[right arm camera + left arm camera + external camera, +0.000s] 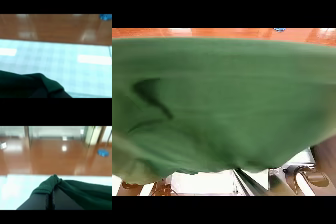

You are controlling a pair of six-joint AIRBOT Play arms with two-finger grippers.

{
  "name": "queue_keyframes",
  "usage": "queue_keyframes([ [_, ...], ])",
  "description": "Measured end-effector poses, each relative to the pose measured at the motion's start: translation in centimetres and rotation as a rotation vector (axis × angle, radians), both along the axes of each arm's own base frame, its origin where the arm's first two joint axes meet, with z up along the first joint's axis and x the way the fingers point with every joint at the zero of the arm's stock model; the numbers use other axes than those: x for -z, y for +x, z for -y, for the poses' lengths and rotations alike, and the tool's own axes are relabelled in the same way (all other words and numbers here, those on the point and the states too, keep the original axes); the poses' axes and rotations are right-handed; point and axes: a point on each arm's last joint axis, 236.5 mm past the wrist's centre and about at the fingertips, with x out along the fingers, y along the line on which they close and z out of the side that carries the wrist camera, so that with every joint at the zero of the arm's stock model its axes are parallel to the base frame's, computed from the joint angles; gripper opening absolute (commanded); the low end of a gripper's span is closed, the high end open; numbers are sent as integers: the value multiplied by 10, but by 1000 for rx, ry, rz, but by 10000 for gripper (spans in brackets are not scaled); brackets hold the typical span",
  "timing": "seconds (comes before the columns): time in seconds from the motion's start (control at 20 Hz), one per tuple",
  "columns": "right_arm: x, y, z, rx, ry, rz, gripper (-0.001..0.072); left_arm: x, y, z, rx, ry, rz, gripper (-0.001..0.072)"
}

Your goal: Fold the shirts.

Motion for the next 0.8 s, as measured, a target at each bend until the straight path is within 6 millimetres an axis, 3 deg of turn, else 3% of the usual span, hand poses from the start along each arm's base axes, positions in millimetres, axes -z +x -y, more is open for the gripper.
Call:
queue_keyframes([
  [0.15, 60, 67, -7, -39, 10, -157, 22, 60, 75, -9, -8, -39, -145, 21],
  [0.45, 188, 229, -21, -73, 93, -348, 24, 184, 230, -22, -23, -133, -350, 22],
  [0.65, 274, 315, -26, -59, 160, -428, 30, 276, 306, -23, -31, -227, -472, 23],
  [0.7, 293, 332, -26, -54, 167, -444, 162, 297, 321, -22, -33, -257, -496, 96],
  [0.75, 307, 345, -26, -48, 176, -451, 374, 315, 331, -20, -33, -283, -524, 318],
  [0.8, 320, 358, -27, -45, 188, -454, 410, 333, 341, -18, -35, -310, -545, 502],
])
